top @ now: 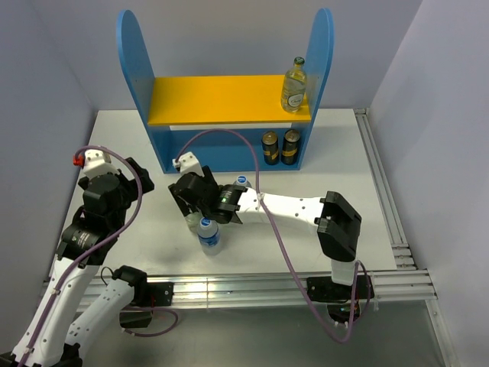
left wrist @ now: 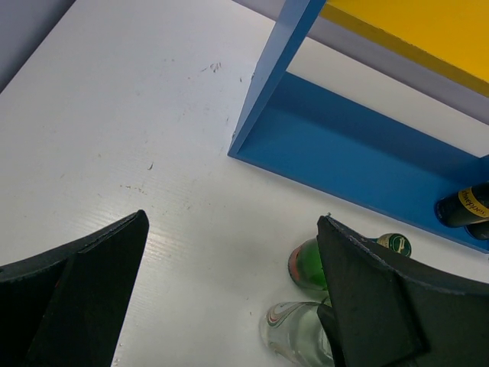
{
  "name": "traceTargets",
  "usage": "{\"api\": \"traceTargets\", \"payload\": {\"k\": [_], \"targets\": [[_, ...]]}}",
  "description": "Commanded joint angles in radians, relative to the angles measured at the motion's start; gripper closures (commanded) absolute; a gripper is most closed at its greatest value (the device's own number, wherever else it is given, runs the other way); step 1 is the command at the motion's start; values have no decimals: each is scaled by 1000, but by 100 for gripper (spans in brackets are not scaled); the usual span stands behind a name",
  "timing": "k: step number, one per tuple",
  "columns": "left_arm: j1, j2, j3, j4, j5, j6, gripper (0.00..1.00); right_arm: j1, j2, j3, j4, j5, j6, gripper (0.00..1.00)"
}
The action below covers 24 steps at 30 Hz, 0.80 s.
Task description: Place and organize the beverage onto the shelf
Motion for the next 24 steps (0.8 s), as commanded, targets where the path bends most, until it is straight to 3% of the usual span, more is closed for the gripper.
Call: {"api": "traceTargets", "payload": {"k": [1,14,19,24], "targets": [[5,-8,18,11,9,1,1,-13,2,47,-2,4,-9,20],[20,-6,18,17,26,2,1,22,-39,-2,-25,-47,41,26],[23,-6,16,19,27,4,1,28,-42,-6,-41,-56,61,37],[24,-5,18,17,27,4,1,36,-38,-1,-64,-53,75,41]]}}
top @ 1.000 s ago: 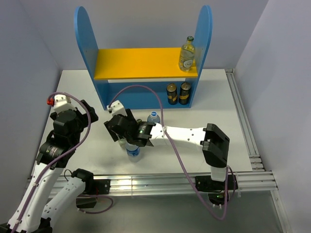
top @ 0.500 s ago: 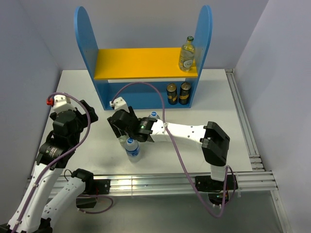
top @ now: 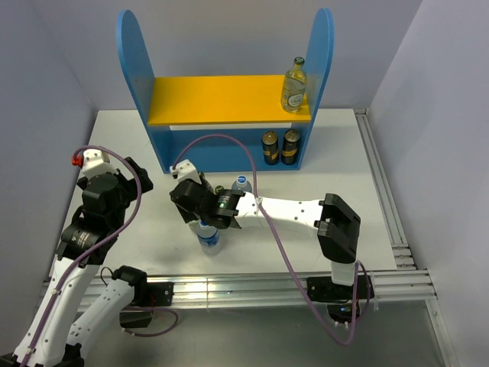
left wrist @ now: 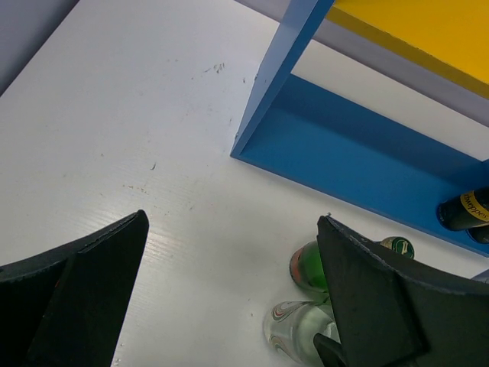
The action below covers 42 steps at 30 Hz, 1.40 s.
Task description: Place and organize the beverage onto the shelf
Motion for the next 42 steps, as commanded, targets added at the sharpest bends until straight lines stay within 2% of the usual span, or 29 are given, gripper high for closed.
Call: {"api": "traceTargets", "payload": {"k": [1,6,11,14,15,21,35,38,42], "targets": [[5,-6,16,17,16,2,1,9,-38,-3,-23,10,21,43],[7,-11,16,18,18,3,1,10,-39,-6,-33,25,22,58],[7,-9,18,18,21,3,1,10,-38,0,-34,36,19,66],[7,-13,16,20,19,3,1,10,-36,16,-43,39,15,80],[7,-11,16,18,21,3,1,10,-33,34,-55,42,15,90],[7,-9,16,18,23,3,1,10,-39,133,-118,61,-2,100],[8,-16,15,17,24,5,1,0,-47,399,-223,162,-87,100],[8,-16,16,18,24,5,1,-17,-42,474,-241,180,-111,100],[8,-16,16,17,24,5,1,-60,-15,655,-298,187,-153,100]]}}
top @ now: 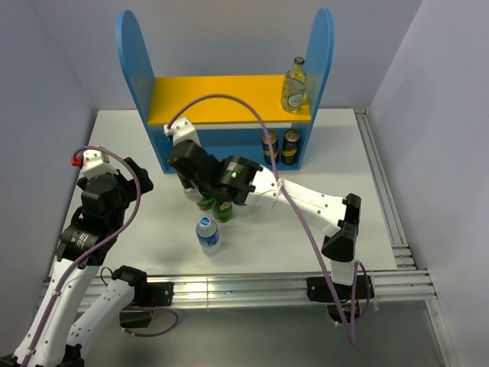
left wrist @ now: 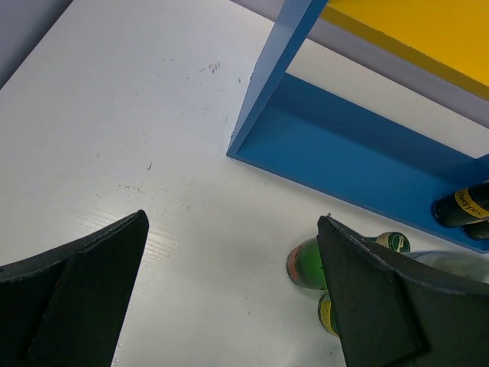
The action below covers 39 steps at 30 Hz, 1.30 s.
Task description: Place and organize the beverage onto the shelf
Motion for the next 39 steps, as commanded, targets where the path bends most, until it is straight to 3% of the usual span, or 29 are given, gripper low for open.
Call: {"api": "traceTargets", "payload": {"k": [1,6,22,39], "targets": [[5,-9,16,15,11,5,1,-54,-12,220,43,80,-64,100],[5,-9,16,17,11,6,1,-143,-7,374,15,66,-105,100],[7,0,15,17,16,6,1,-353,-116,374,119,95,-174,100],[7,8,15,20,30,8,1,-409,-182,419,314,238,-343,100]]}}
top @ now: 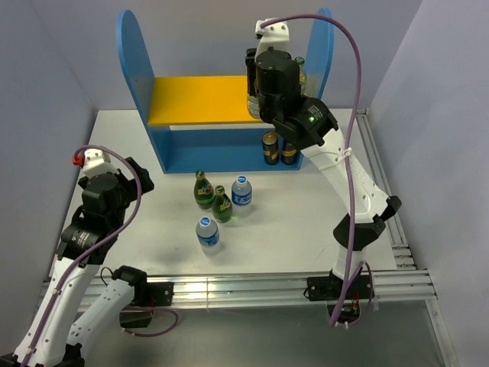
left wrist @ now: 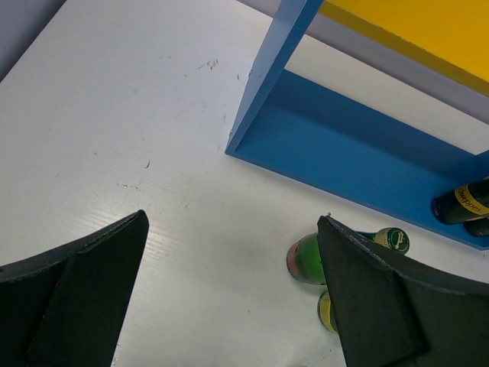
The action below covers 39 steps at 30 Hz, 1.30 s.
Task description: Place and organize the beverage onto the shelf
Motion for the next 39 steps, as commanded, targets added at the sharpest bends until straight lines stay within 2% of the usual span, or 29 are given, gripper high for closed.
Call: {"api": "traceTargets", "payload": {"k": [1,13,25,39], "targets": [[5,-1,15,18,22,7,1,-11,-116,55,247,77,-76,100],[5,-4,13,18,25,9,1,-104,-78,-39,304,23,-27,100],[5,-4,13,18,26,9,1,-215,8,-50,328,-41,41,100],[4,-6,13,17,26,9,1,-244,28,-197,442,-69,38,100]]}}
